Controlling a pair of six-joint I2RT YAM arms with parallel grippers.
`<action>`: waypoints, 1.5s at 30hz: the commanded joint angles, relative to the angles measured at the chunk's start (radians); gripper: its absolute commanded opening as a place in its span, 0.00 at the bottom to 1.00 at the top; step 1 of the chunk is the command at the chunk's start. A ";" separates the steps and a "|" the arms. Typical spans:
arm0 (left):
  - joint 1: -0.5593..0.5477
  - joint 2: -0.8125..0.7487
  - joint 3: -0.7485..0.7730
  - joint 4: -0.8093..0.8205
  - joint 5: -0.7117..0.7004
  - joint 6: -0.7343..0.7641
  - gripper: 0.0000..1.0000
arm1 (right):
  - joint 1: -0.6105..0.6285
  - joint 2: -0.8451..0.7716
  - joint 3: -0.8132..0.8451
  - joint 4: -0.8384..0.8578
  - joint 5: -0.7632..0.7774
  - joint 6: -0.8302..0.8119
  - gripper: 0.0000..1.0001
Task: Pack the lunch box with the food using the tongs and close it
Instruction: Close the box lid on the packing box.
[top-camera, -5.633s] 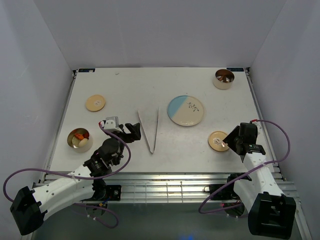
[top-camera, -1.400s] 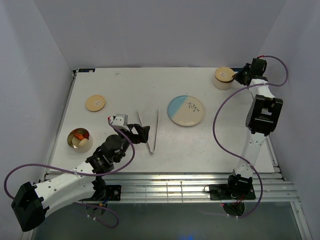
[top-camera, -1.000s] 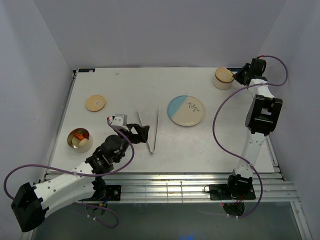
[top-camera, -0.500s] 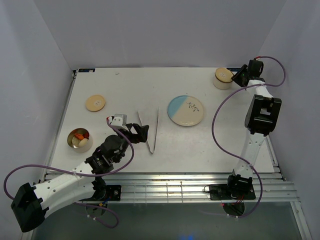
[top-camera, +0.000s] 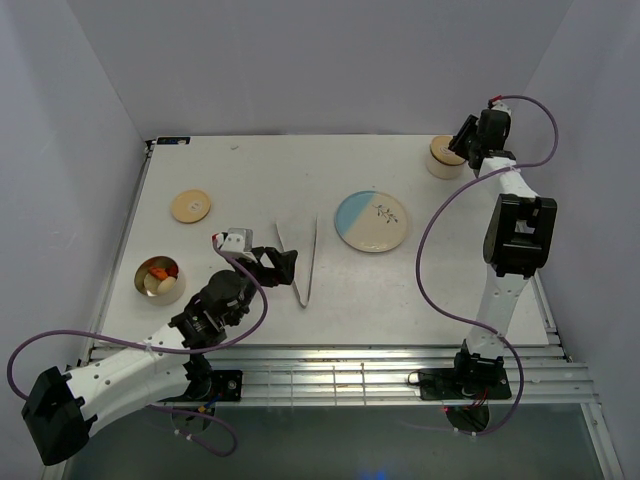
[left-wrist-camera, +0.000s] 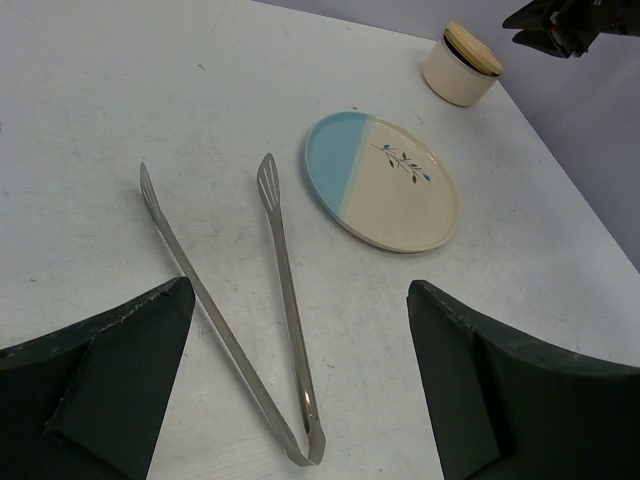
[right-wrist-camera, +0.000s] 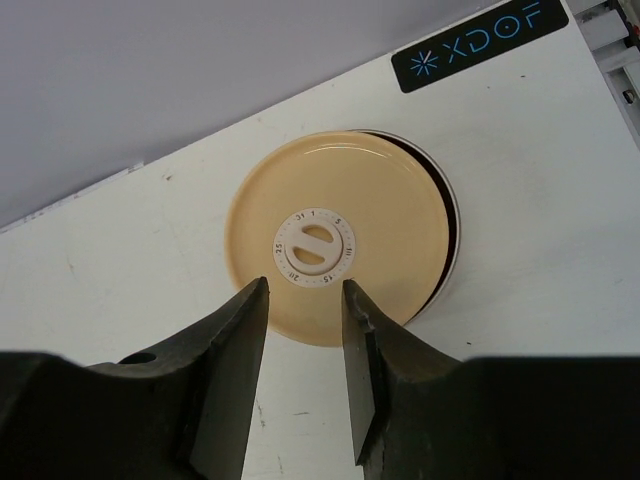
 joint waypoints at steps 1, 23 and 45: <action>-0.002 -0.018 0.017 -0.004 0.005 0.005 0.98 | 0.008 -0.021 0.038 0.030 0.043 -0.037 0.41; -0.002 -0.008 0.019 -0.005 -0.025 0.021 0.98 | 0.018 0.109 0.081 0.277 -0.337 -0.035 0.08; -0.002 0.006 0.020 -0.005 -0.028 0.019 0.98 | 0.054 0.070 0.080 0.173 -0.402 -0.173 0.11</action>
